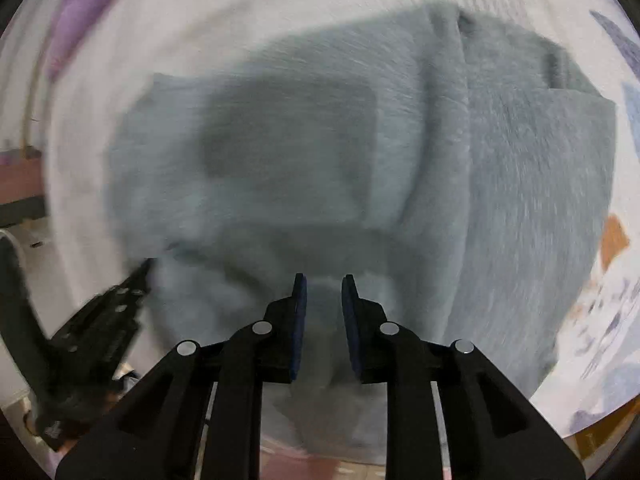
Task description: Fold large clothes
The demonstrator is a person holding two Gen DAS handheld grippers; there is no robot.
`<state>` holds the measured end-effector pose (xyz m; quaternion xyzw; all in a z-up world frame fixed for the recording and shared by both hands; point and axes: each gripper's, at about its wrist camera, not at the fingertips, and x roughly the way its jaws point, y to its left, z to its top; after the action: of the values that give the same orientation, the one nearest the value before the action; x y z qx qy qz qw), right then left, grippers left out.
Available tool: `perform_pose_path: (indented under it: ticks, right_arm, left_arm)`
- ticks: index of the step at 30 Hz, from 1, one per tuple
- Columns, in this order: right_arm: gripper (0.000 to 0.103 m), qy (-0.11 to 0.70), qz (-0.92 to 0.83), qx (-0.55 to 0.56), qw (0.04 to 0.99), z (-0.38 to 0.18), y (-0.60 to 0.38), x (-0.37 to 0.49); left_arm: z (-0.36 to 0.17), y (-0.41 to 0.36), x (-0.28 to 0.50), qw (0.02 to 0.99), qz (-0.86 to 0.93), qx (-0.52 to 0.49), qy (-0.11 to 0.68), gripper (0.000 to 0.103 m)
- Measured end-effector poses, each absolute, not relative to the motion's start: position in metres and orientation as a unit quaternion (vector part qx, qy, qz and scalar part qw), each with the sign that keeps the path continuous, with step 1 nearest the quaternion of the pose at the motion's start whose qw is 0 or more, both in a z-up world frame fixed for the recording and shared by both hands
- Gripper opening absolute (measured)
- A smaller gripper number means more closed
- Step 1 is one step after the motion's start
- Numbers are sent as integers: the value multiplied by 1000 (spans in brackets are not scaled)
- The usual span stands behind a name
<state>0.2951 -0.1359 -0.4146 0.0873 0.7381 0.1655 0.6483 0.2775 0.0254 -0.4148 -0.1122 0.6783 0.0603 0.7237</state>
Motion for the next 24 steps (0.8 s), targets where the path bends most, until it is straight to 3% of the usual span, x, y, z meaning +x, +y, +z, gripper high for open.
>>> perform_pose_path:
  ticks: [2,5,10,12,13,14,16,20,24]
  right_arm:
    - [19,752,182,92,627,-429,-127,284]
    - [13,764,181,76,614,-486,-116,272]
    - [15,778,177,123,590,-479,-125,284]
    - [30,783,178,130,582,-468,-128,290]
    - [56,782,176,127,584,-461,-126,295]
    - [72,778,164,111,596,-451,-128,296]
    - [89,762,170,111,615,-434,-136,296]
    - [91,746,173,134,629,-406,-156,289]
    - [92,734,163,107,650,-388,-177,287]
  left_arm:
    - [-422,19,271,716,39,-139,683,3]
    - [-471,-2,259,706,52,-101,699,2]
    - [-468,-19,257,727,69,-80,679,2]
    - [-464,-21,257,717,72,-88,687,3]
    - [-462,-20,256,714,74,-90,691,7]
    - [-456,-16,256,713,78,-100,690,11]
    - [-443,-8,257,716,79,-114,684,31]
    - [-420,-2,258,726,77,-96,676,40]
    - [-402,6,255,732,84,-91,670,57]
